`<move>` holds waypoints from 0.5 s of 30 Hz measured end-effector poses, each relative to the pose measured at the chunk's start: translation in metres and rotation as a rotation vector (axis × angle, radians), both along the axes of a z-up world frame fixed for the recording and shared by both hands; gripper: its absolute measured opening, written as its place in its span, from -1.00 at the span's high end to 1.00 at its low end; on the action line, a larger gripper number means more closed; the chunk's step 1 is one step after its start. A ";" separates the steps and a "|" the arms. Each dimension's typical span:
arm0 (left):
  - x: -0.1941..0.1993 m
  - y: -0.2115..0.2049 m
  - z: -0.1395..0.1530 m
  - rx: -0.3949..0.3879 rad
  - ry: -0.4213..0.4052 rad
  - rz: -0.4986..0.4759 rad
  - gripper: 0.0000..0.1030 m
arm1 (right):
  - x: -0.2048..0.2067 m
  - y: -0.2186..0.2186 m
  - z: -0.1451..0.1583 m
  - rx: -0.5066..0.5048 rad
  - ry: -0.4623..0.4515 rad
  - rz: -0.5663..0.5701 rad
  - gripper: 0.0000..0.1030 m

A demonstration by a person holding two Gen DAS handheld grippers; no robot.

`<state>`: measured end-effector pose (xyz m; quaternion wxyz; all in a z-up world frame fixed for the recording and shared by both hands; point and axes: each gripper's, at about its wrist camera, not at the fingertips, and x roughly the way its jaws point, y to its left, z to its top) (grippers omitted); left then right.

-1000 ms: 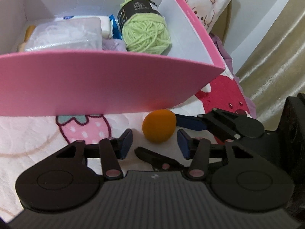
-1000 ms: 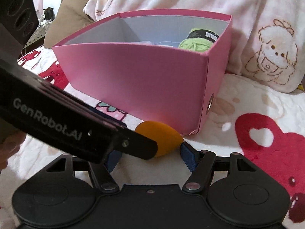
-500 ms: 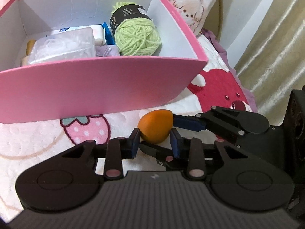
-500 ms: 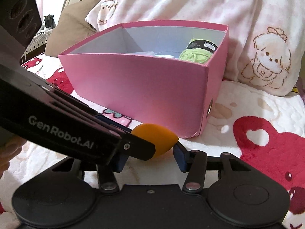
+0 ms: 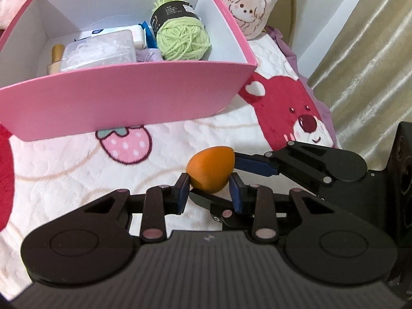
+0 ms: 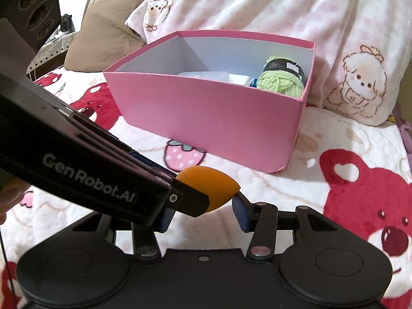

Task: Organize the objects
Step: 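Close the left tool on the orange sponge, then carry the orange sponge with the left tool into the pink box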

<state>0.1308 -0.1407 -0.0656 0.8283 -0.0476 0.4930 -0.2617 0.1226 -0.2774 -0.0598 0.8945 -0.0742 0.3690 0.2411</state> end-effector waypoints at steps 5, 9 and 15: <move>-0.014 0.007 0.018 0.024 0.007 -0.012 0.38 | -0.013 0.006 0.014 0.042 0.033 -0.024 -0.03; -0.025 0.012 0.035 0.024 0.017 -0.020 0.38 | -0.026 0.011 0.031 0.049 0.044 -0.045 -0.03; -0.037 0.017 0.069 0.029 0.020 -0.037 0.38 | -0.040 0.018 0.065 0.045 0.064 -0.078 -0.03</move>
